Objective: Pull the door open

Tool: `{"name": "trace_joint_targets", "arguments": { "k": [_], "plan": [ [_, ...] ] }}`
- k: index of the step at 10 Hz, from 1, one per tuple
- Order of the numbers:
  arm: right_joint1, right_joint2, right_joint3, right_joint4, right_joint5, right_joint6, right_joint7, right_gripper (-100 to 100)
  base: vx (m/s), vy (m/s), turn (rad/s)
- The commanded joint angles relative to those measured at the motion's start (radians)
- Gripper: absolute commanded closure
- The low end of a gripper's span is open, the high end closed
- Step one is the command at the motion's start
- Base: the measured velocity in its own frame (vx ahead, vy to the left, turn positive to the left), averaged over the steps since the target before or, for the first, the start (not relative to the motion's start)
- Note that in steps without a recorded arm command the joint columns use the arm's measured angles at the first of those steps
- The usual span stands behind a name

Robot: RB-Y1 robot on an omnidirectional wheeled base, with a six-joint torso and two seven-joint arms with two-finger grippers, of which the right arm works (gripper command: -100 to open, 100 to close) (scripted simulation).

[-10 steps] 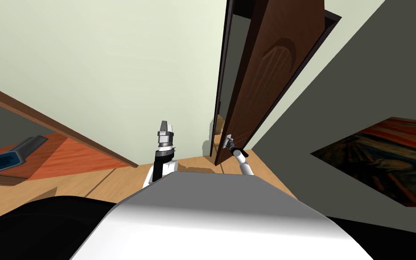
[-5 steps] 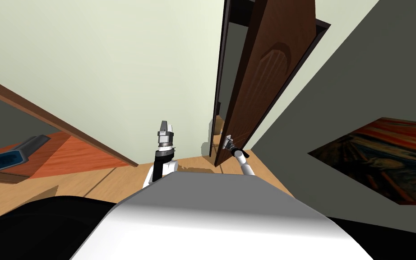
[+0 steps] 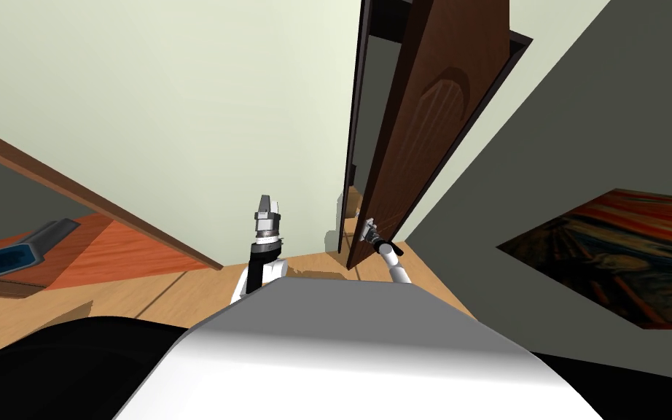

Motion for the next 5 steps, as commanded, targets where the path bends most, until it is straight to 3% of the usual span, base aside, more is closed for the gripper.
{"name": "trace_joint_targets", "arguments": {
  "k": [1,2,3,5],
  "plan": [
    [0.012,-0.012,-0.008,0.038,-0.009,-0.002,0.003,100,0.000,0.000,0.000],
    [0.012,-0.012,-0.008,0.038,-0.009,-0.002,0.003,100,-0.010,0.000,0.036],
    [-0.009,-0.029,0.009,0.019,-0.078,0.021,0.006,100,-0.040,-0.021,0.040],
    [0.000,-0.038,0.010,0.017,-0.128,0.048,-0.002,100,-0.058,-0.049,0.044]
  ]
}}
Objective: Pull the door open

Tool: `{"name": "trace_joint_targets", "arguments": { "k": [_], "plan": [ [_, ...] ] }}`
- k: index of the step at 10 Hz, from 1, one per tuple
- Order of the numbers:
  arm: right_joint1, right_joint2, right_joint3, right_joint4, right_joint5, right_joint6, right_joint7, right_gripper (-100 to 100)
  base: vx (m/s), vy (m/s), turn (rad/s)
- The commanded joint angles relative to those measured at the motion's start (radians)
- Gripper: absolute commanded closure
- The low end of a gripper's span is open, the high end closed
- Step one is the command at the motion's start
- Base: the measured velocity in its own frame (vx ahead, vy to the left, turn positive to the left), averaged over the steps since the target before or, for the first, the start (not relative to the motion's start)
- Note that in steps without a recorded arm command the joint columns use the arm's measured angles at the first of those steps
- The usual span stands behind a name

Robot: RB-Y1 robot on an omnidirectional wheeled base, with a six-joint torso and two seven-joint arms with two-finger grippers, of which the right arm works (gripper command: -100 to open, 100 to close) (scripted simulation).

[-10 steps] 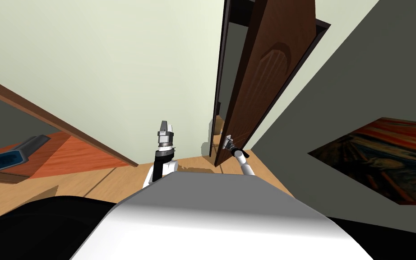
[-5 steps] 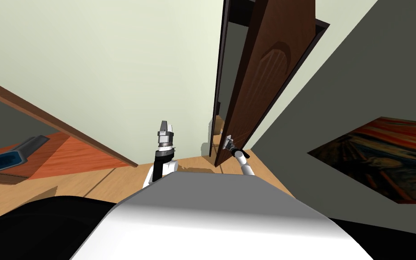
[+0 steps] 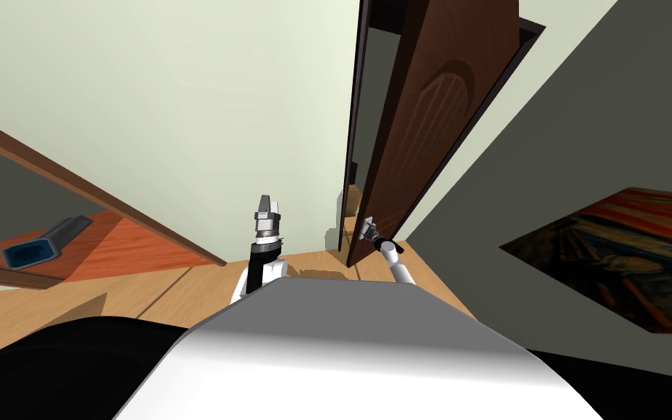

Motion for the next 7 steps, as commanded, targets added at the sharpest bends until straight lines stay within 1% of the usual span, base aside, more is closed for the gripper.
{"name": "trace_joint_targets", "arguments": {
  "k": [1,2,3,6,7],
  "plan": [
    [0.032,0.000,-0.013,0.005,0.018,0.021,-0.026,100,-0.027,-0.041,0.020],
    [0.037,-0.005,-0.013,0.003,-0.012,0.037,-0.031,100,-0.029,-0.040,0.005],
    [0.037,-0.005,-0.013,0.003,-0.012,0.037,-0.031,100,-0.028,-0.034,-0.002],
    [0.056,-0.027,-0.010,-0.002,-0.122,0.100,-0.049,100,-0.043,-0.064,0.027],
    [0.056,-0.027,-0.010,-0.002,-0.128,0.100,-0.049,100,-0.042,-0.060,0.015]
  ]
}}
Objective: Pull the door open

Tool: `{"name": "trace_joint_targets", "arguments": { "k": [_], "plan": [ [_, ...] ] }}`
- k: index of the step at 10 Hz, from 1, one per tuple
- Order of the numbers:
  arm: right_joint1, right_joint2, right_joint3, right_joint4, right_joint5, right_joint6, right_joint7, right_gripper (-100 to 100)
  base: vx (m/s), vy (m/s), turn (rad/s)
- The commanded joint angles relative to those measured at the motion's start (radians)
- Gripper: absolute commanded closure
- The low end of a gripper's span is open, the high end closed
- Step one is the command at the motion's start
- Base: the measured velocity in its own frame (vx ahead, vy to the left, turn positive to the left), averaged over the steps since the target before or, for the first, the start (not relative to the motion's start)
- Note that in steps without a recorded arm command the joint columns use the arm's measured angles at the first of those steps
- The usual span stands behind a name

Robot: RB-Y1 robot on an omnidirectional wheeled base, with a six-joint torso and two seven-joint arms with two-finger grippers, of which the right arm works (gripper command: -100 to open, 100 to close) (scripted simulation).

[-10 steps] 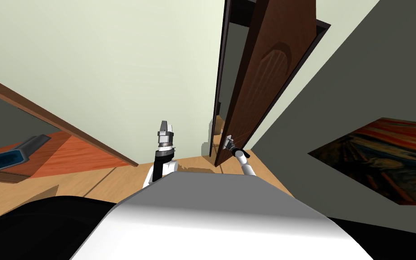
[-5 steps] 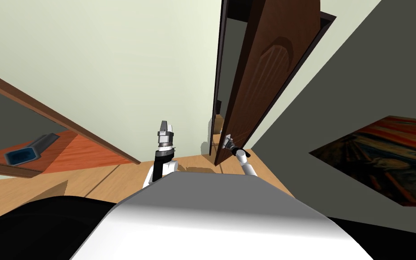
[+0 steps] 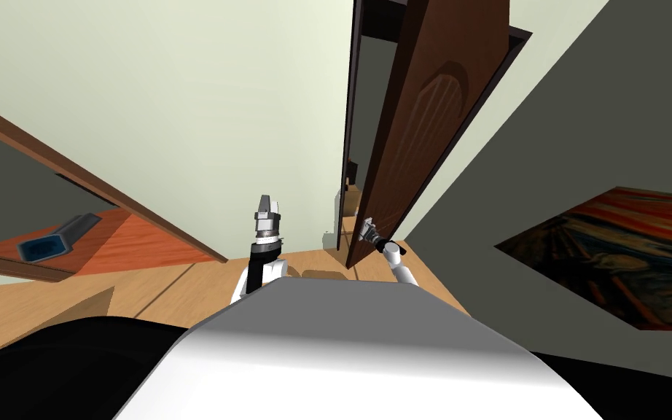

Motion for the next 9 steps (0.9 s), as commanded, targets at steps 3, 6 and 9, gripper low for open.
{"name": "trace_joint_targets", "arguments": {
  "k": [3,6,9],
  "plan": [
    [0.035,-0.014,-0.004,0.024,-0.056,0.029,-0.008,100,-0.020,-0.032,0.003],
    [0.043,-0.023,-0.003,0.022,-0.103,0.054,-0.015,100,-0.012,-0.014,0.006],
    [0.043,-0.023,-0.003,0.022,-0.103,0.054,-0.015,100,-0.012,-0.024,0.010]
  ]
}}
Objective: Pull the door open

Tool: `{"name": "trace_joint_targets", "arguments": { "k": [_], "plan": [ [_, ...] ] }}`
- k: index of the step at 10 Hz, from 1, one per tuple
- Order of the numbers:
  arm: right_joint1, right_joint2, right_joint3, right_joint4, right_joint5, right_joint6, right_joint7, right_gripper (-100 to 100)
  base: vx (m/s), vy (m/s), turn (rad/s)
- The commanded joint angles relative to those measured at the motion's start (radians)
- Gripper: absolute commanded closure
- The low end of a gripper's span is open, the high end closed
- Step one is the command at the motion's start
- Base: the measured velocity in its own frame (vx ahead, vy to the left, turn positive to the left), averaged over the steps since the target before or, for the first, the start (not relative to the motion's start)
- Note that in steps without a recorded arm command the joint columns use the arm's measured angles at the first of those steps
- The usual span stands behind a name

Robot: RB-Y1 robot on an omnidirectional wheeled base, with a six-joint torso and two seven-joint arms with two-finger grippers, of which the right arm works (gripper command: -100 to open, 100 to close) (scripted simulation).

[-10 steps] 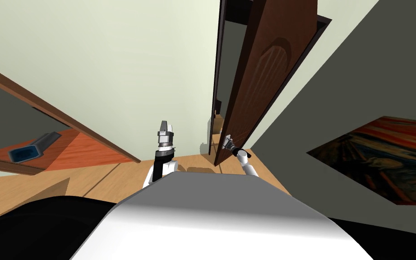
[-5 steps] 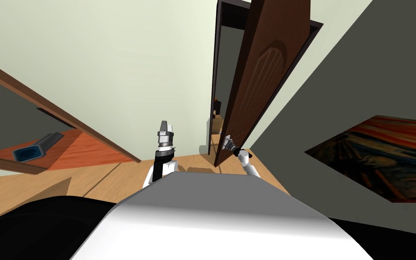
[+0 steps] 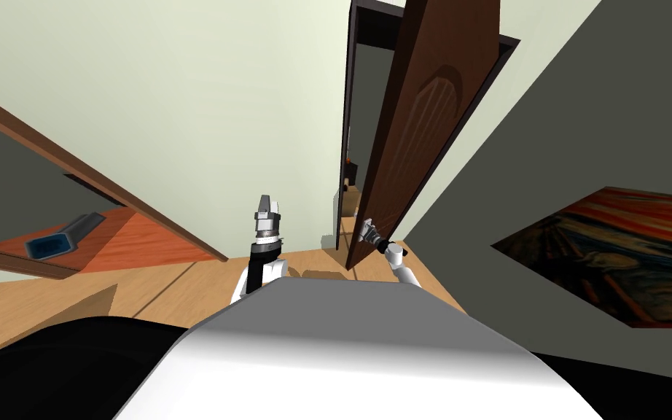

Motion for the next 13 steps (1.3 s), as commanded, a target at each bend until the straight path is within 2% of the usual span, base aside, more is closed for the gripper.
{"name": "trace_joint_targets", "arguments": {
  "k": [1,6,7,9,11,12,13],
  "plan": [
    [0.037,-0.004,0.004,0.010,0.020,-0.004,-0.026,100,0.004,0.000,-0.013],
    [0.037,-0.004,0.004,0.010,0.020,-0.004,-0.026,100,0.000,0.001,-0.001],
    [0.011,-0.011,-0.003,-0.015,-0.015,0.020,-0.039,100,-0.054,-0.043,0.087],
    [0.002,-0.017,-0.016,0.010,-0.076,0.057,-0.048,100,-0.087,-0.136,0.165],
    [0.002,-0.017,-0.016,0.010,-0.076,0.057,-0.048,100,-0.048,-0.070,0.011],
    [0.000,-0.019,-0.019,0.018,-0.094,0.068,-0.051,100,-0.027,-0.028,0.004],
    [0.000,-0.019,-0.019,0.012,-0.094,0.068,-0.051,100,-0.026,-0.031,0.013]
  ]
}}
